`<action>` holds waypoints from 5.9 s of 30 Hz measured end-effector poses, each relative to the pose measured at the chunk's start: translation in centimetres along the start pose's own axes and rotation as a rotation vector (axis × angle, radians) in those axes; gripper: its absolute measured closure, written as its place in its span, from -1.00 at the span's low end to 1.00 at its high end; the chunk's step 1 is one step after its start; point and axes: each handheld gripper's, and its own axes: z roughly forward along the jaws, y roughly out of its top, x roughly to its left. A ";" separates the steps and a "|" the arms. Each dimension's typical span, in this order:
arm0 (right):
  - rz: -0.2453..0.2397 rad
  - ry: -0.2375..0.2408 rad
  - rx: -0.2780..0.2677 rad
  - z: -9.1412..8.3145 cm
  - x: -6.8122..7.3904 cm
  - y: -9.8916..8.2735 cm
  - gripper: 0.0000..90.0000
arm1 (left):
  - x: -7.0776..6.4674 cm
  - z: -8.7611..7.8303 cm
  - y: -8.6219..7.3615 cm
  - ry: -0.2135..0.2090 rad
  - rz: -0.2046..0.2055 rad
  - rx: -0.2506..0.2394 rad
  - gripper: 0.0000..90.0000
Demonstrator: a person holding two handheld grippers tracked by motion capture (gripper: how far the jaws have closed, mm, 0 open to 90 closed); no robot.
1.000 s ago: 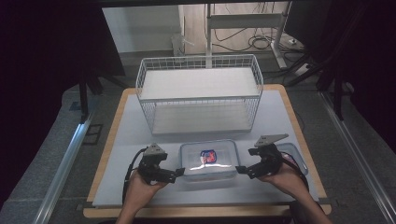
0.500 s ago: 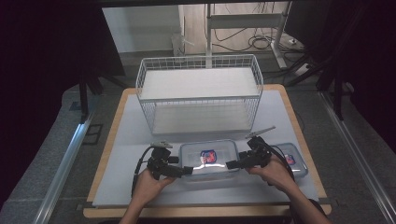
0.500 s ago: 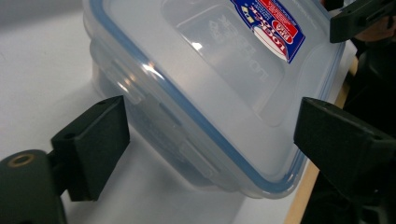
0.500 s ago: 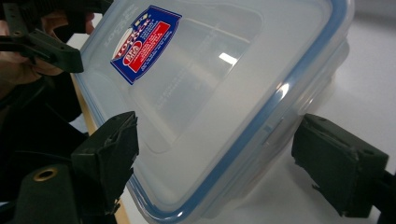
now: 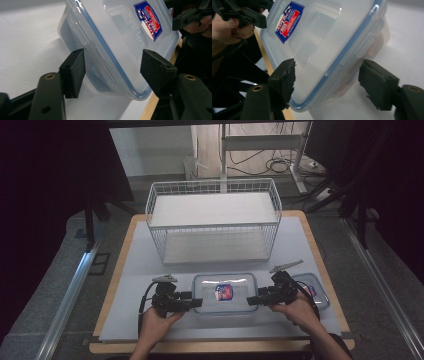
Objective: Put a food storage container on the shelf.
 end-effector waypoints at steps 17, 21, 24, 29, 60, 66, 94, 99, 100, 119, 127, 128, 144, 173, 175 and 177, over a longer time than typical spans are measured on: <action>0.084 0.056 -0.061 -0.8 -0.7 -0.4 0.03 | 1.2 0.2 0.1 -0.085 -0.040 -0.024 -0.17; 0.070 0.050 -0.065 -0.9 -0.5 -0.4 0.05 | 1.5 0.2 0.0 -0.119 -0.084 -0.020 -0.07; 0.069 0.050 -0.065 -0.9 -0.5 -0.5 0.07 | 1.5 0.1 -0.2 -0.123 -0.097 -0.018 -0.07; 0.083 0.063 -0.085 -1.2 -0.4 -0.6 0.16 | 1.4 -0.4 -0.4 -0.143 -0.134 -0.029 0.08; 0.004 0.054 -0.274 -3.7 2.0 4.2 0.26 | -0.3 -5.3 5.7 -0.068 -0.028 -0.201 0.17; -0.047 0.036 -0.314 -5.3 3.1 6.9 0.26 | -0.8 -6.8 8.3 -0.063 0.013 -0.235 0.16; -0.076 0.000 -0.422 -9.0 2.9 18.2 0.24 | 0.2 -9.7 19.3 -0.037 0.035 -0.293 0.15; -0.055 -0.004 -0.434 -9.0 2.4 19.9 0.24 | 1.1 -9.7 21.0 -0.038 0.018 -0.294 0.14; -0.050 -0.005 -0.436 -9.0 2.3 20.1 0.24 | 1.2 -9.7 21.2 -0.036 0.014 -0.291 0.14; 0.012 -0.017 -0.432 -8.0 0.6 22.6 0.23 | 3.1 -9.0 23.4 -0.018 -0.045 -0.284 0.10; 0.027 -0.023 -0.448 -7.8 0.1 22.9 0.19 | 3.0 -8.6 23.8 0.011 -0.047 -0.295 0.08; 0.029 -0.031 -0.449 -7.8 0.1 23.0 0.18 | 3.0 -8.5 23.9 0.014 -0.048 -0.296 0.08; 0.054 -0.059 -0.471 -7.3 -0.3 23.8 0.13 | 3.4 -8.2 24.2 0.032 -0.065 -0.315 0.05; -0.163 -0.288 -0.461 -7.7 1.2 21.6 0.42 | 0.2 -9.4 19.4 0.269 0.198 -0.378 0.83; -0.177 -0.301 -0.455 -7.6 1.2 21.1 0.47 | 0.1 -8.9 18.5 0.271 0.211 -0.364 0.97; -0.178 -0.303 -0.451 -7.4 1.1 20.8 0.49 | 0.2 -8.0 17.7 0.251 0.214 -0.346 1.00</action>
